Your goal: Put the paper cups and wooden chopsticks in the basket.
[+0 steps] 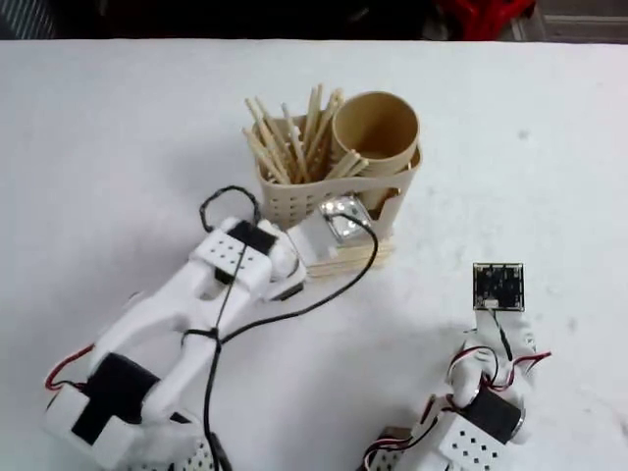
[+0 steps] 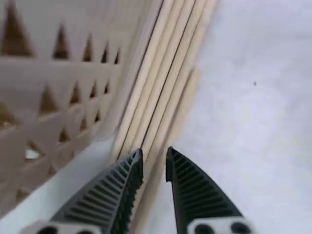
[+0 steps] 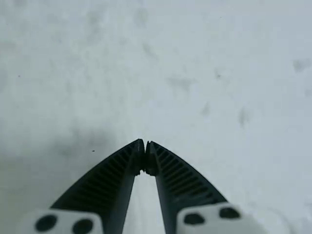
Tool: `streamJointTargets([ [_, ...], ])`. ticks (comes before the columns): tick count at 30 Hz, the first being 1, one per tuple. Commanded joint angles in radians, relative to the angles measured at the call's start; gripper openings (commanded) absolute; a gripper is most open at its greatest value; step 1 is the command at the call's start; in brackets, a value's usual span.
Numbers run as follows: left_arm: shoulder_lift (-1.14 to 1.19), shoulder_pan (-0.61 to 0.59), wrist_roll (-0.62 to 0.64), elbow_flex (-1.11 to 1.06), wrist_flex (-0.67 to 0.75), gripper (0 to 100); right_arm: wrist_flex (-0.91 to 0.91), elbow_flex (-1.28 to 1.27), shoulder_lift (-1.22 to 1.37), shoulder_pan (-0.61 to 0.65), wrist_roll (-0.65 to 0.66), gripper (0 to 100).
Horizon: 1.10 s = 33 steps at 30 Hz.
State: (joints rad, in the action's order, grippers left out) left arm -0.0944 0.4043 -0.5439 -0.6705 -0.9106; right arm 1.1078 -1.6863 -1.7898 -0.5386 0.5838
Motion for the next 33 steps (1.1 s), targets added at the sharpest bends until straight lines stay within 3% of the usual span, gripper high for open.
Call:
streamJointTargets([
  [1,0.016,0.004,-0.005,0.048,0.008,10,0.005,-0.005,-0.015,-0.002,-0.005,1.8],
  [9,0.036,0.058,-0.063,0.092,-0.140,10,0.005,-0.005,-0.015,0.013,-0.005,1.8],
  [20,0.047,0.065,-0.068,0.087,-0.117,10,0.005,-0.005,-0.015,0.035,-0.003,1.8],
  [33,0.303,0.056,-0.068,0.235,-0.129,10,0.007,-0.005,-0.015,0.036,-0.003,1.8],
])
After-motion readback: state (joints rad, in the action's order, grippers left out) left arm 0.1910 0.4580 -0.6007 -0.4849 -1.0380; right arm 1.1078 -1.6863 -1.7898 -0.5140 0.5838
